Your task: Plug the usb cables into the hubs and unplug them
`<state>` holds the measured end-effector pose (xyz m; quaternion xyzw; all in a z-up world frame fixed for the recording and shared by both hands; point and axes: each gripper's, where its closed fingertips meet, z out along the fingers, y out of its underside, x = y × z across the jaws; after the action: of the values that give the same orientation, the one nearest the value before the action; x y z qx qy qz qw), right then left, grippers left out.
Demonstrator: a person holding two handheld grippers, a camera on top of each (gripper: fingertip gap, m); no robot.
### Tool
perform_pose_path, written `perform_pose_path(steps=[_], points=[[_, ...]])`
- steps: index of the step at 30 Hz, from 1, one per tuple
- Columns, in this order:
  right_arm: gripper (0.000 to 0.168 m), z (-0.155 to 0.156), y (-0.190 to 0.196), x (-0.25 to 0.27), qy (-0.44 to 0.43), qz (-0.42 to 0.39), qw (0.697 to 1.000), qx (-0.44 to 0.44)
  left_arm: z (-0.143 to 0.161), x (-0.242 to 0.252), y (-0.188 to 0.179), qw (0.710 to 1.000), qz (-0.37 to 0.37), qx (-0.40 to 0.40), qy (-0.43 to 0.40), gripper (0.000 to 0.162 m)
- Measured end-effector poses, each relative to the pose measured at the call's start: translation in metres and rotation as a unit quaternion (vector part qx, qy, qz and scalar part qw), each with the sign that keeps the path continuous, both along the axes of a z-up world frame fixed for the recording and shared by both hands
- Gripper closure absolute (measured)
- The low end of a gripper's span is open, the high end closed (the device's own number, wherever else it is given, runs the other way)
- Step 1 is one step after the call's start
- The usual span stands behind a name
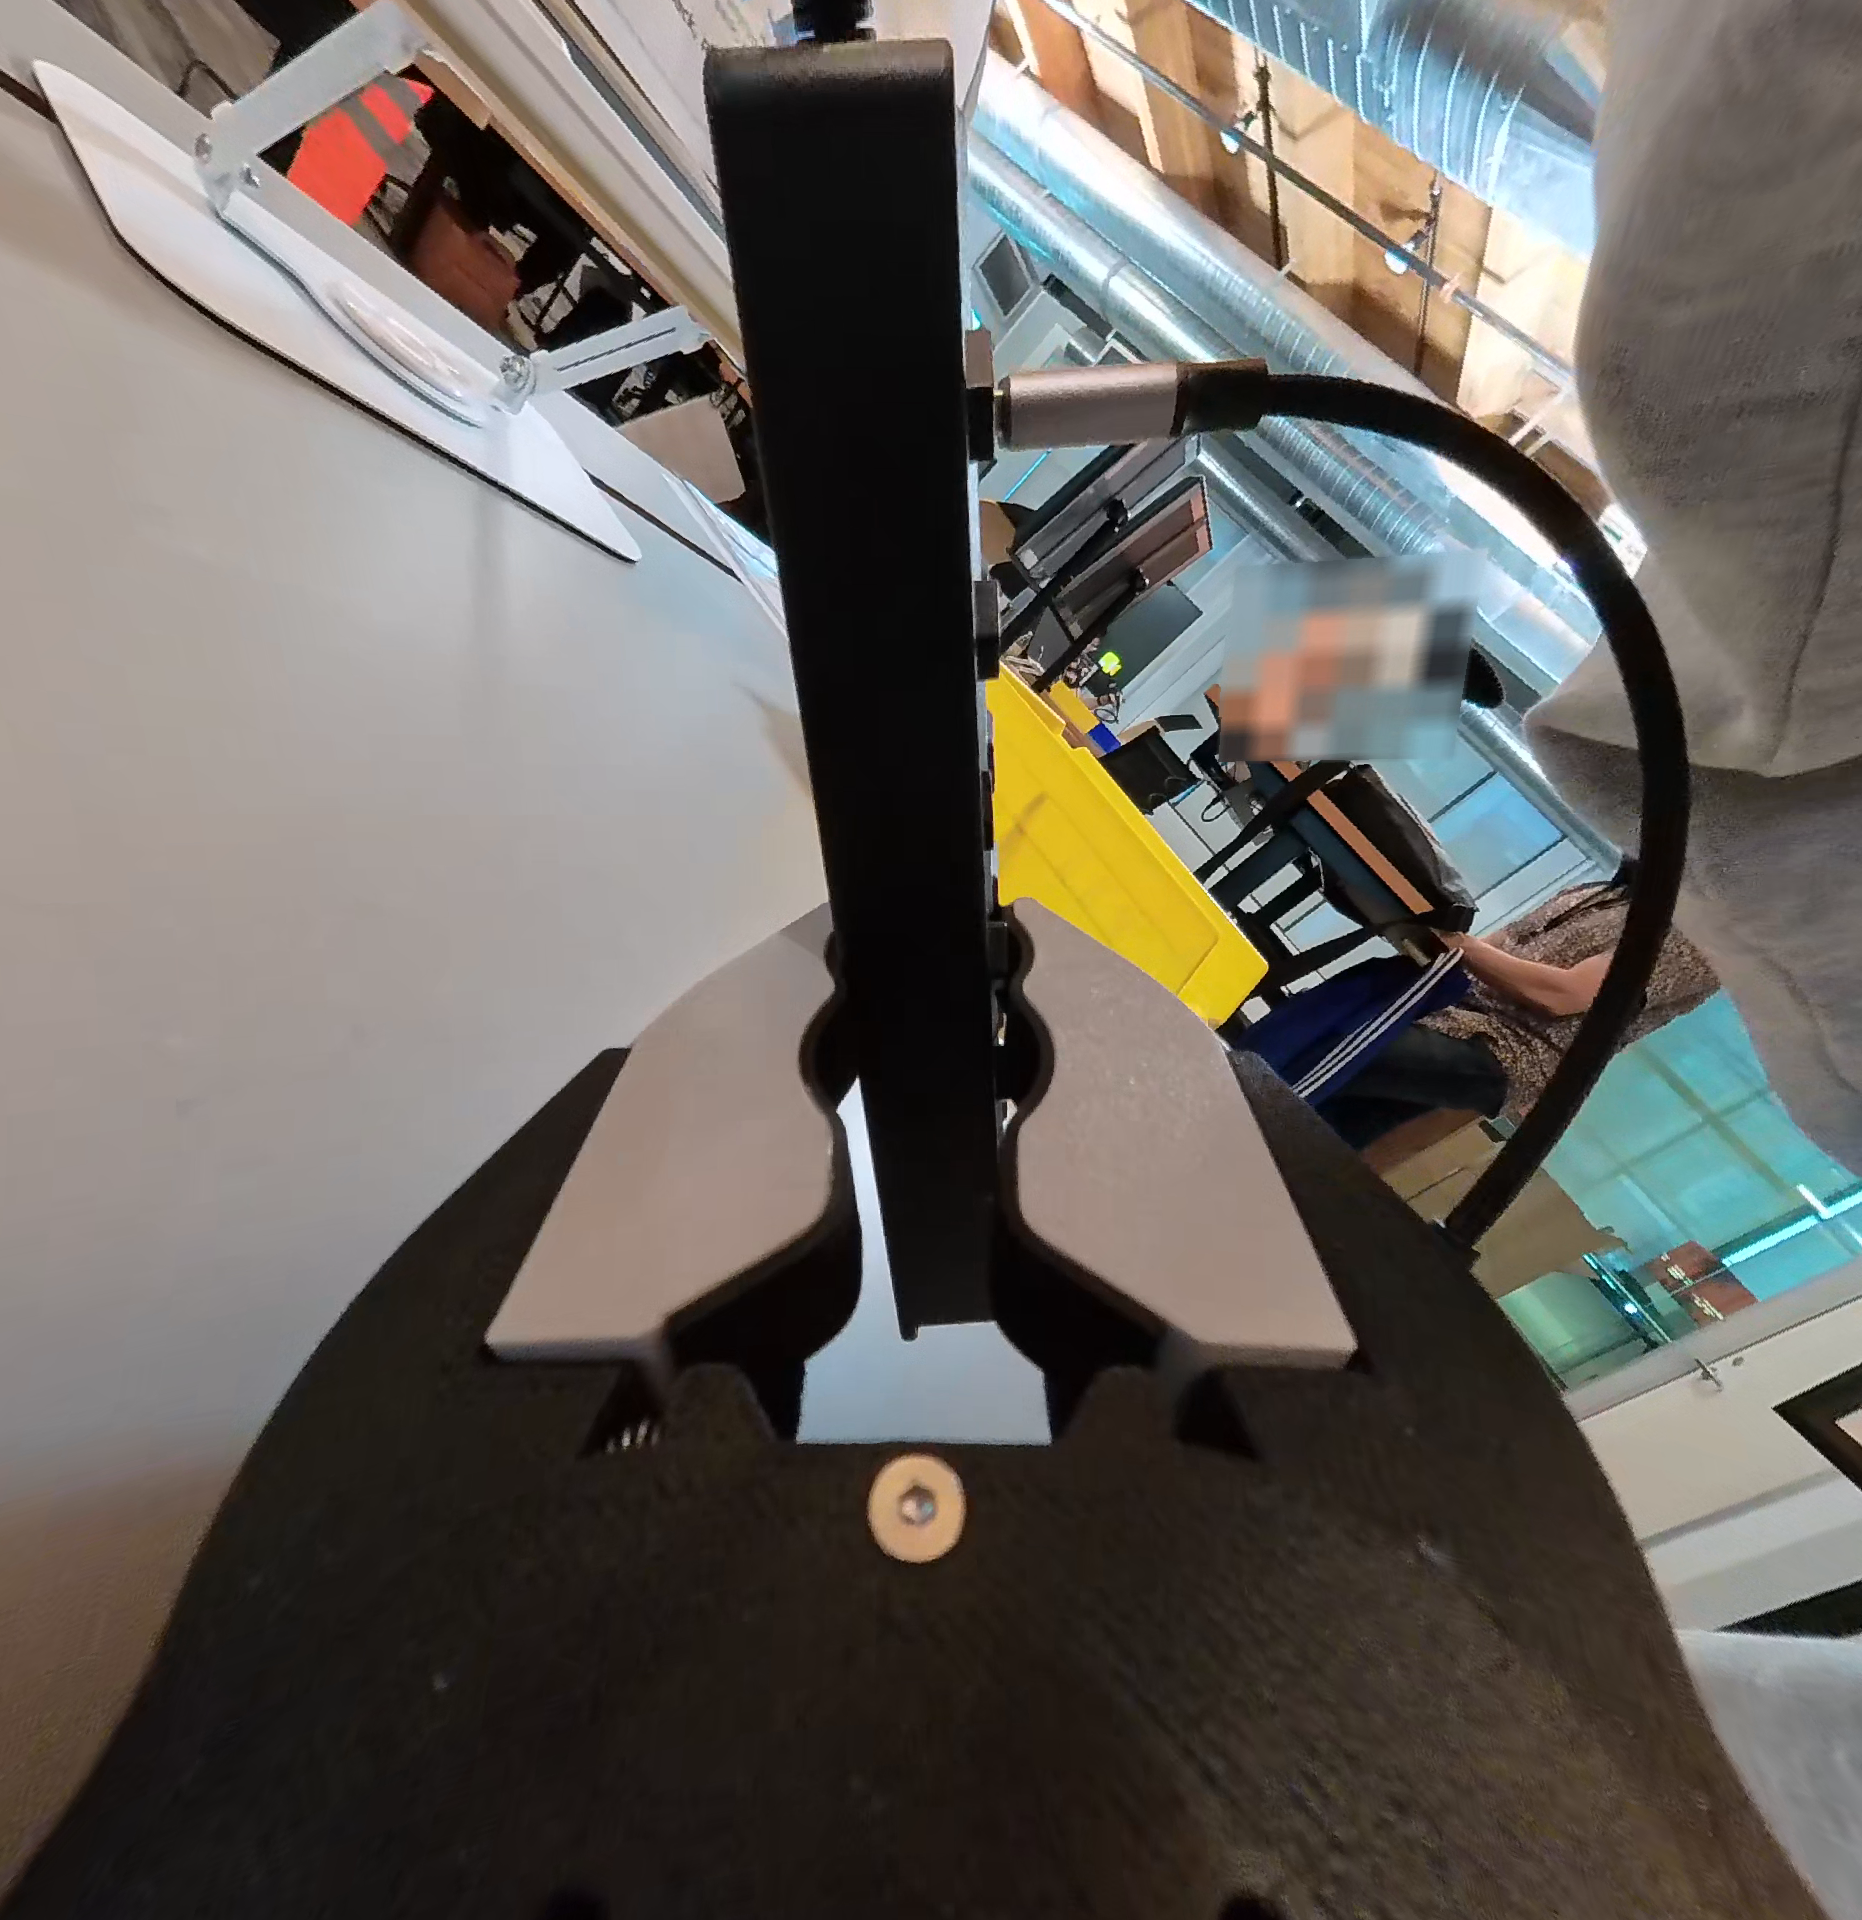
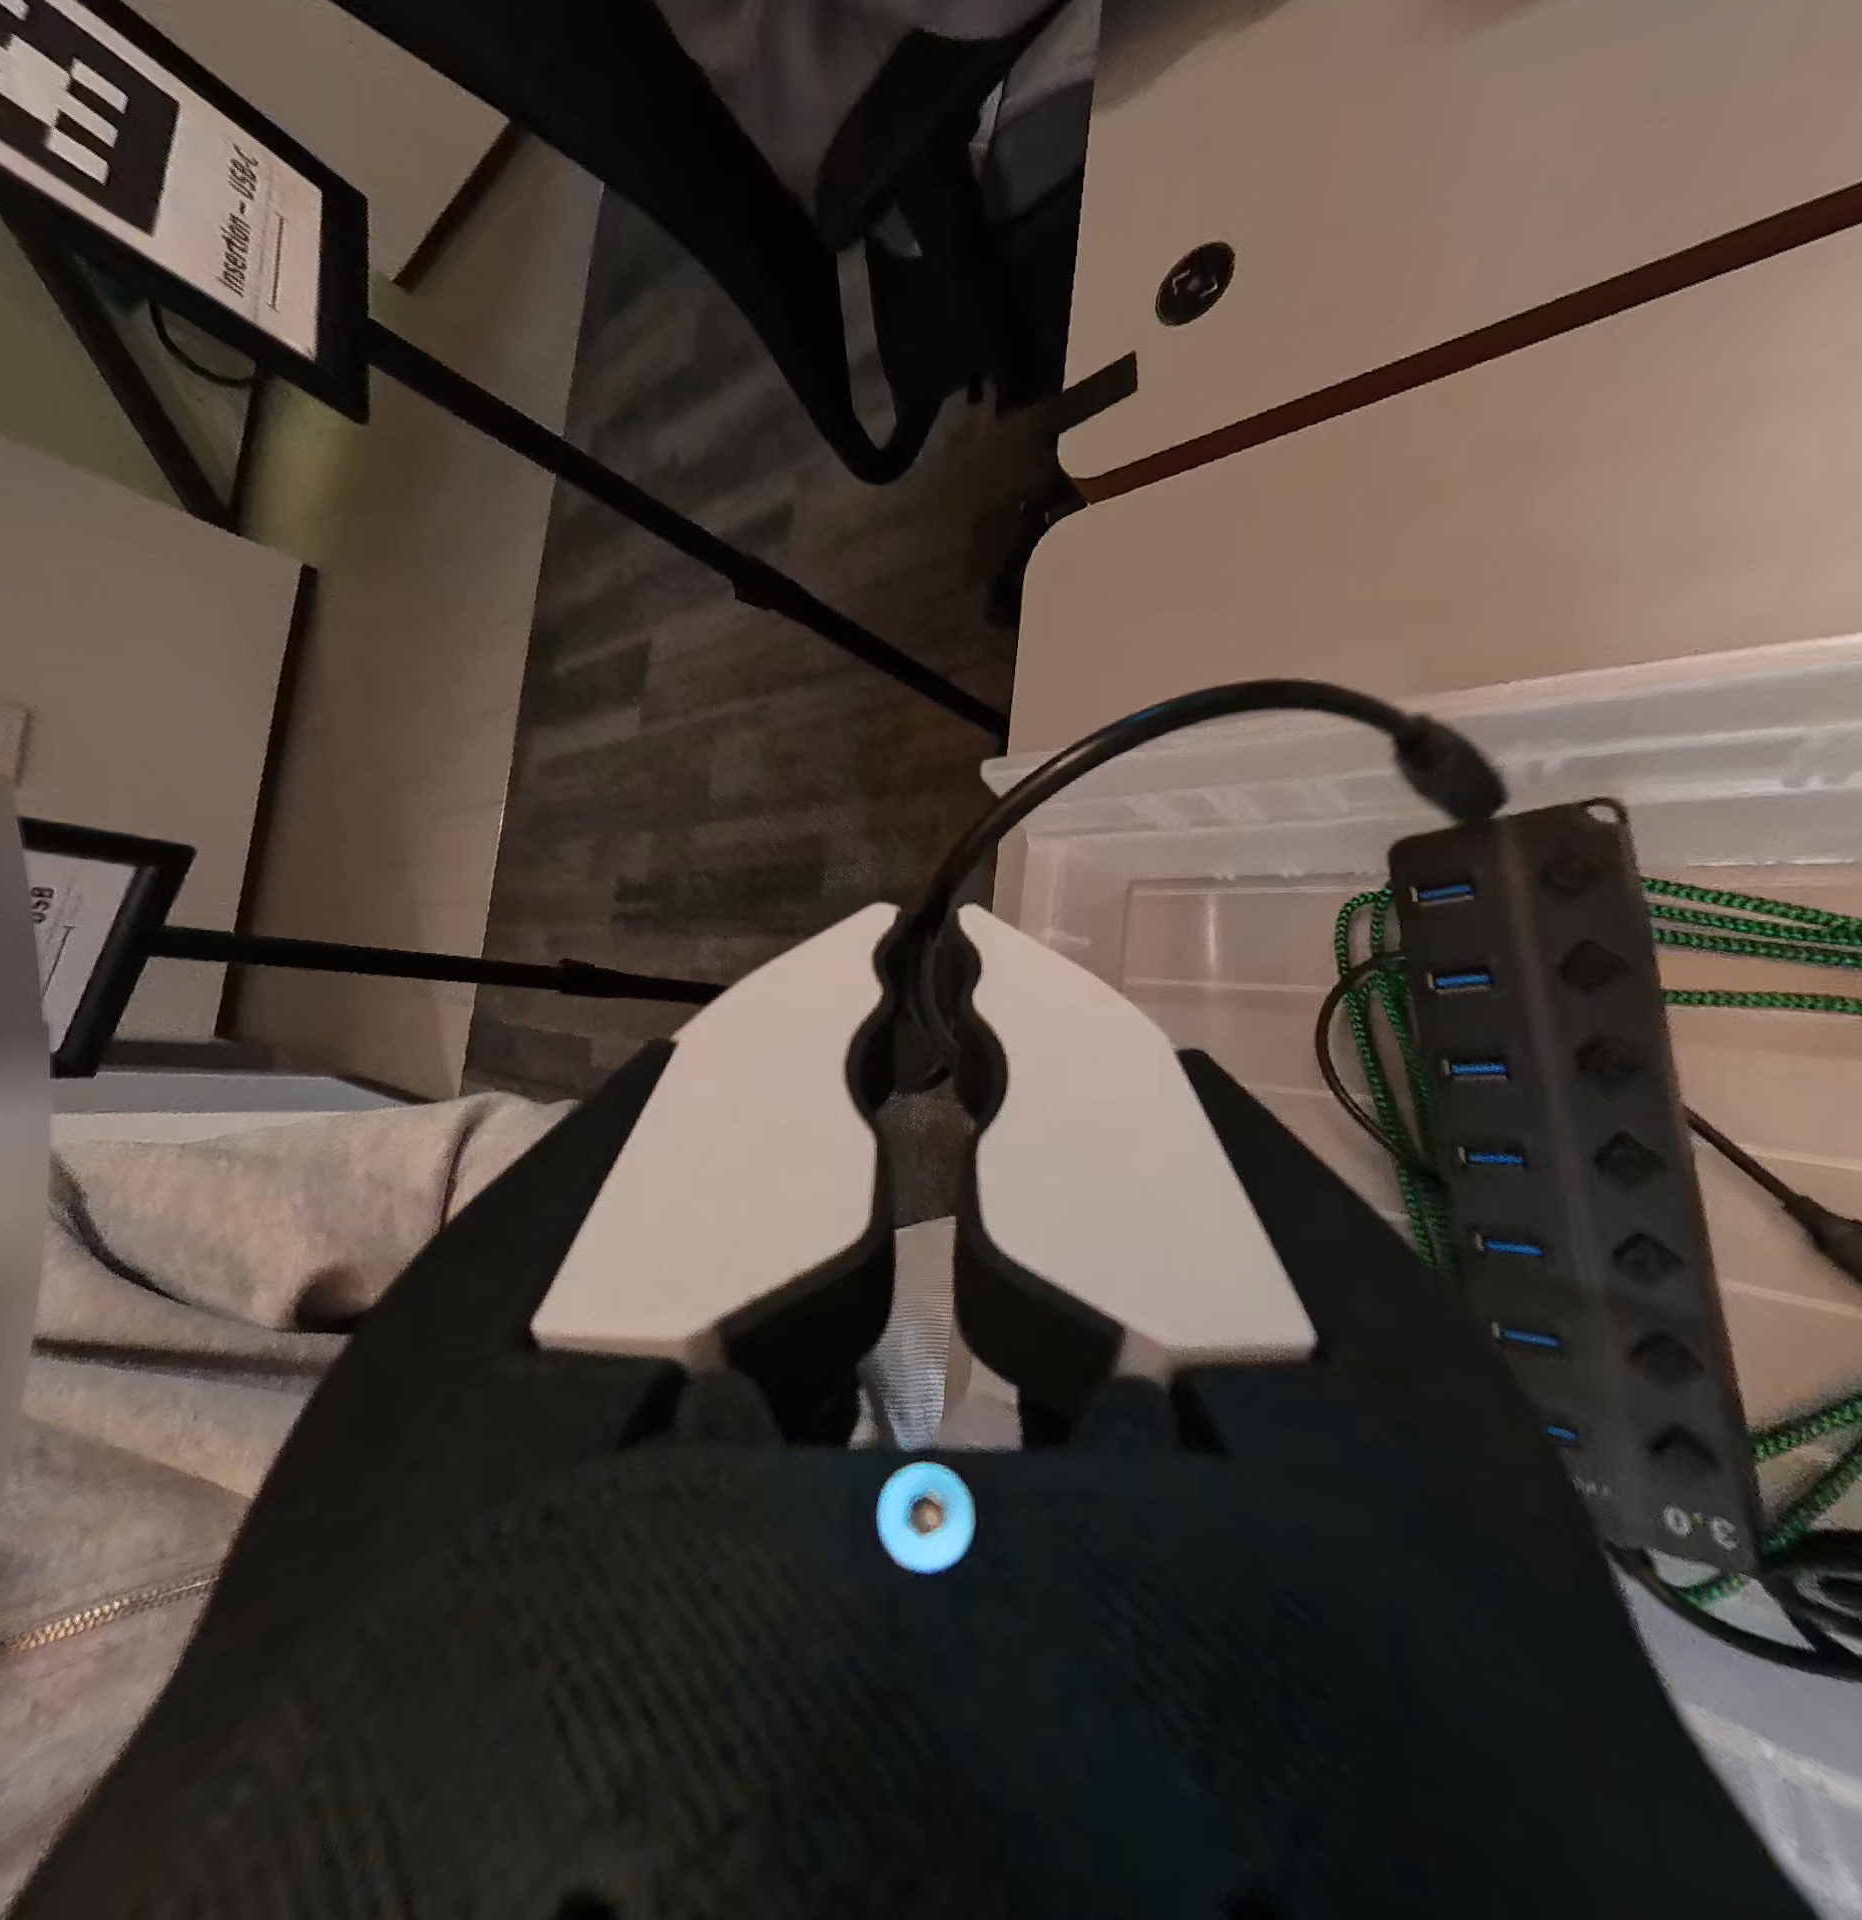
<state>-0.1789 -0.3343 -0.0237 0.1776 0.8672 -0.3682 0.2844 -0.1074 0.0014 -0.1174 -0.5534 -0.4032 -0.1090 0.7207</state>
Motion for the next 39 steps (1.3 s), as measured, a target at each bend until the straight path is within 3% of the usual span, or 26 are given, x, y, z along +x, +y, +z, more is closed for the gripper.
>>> perform_pose_path(steps=[11,17,25,29,33,36,39], points=[[0.163,-0.02,0.034,-0.009,0.01,-0.066,0.997,0.038,0.0,0.0,0.0,1.0,0.0,-0.002,0.001,0.138],[0.163,-0.032,0.021,0.002,0.007,-0.045,0.998,0.051,0.0,0.0,0.001,1.0,0.0,-0.002,0.0,0.138],[0.159,-0.085,-0.014,-0.003,0.016,-0.025,0.995,0.091,-0.001,0.003,0.003,1.0,-0.01,-0.003,-0.001,0.138],[0.143,-0.106,-0.015,0.004,0.012,0.021,0.989,0.144,-0.001,0.004,0.004,1.0,-0.013,-0.002,-0.002,0.138],[0.148,-0.101,-0.011,0.009,0.081,0.094,0.982,0.143,-0.001,0.003,0.003,1.0,-0.013,0.002,-0.007,0.138],[0.15,-0.105,0.005,0.009,0.195,0.182,0.95,0.161,-0.001,0.002,0.003,1.0,-0.012,0.002,-0.009,0.138],[0.16,-0.113,0.027,0.011,0.311,0.298,0.887,0.165,-0.002,0.002,0.003,1.0,-0.012,0.0,-0.009,0.138]])
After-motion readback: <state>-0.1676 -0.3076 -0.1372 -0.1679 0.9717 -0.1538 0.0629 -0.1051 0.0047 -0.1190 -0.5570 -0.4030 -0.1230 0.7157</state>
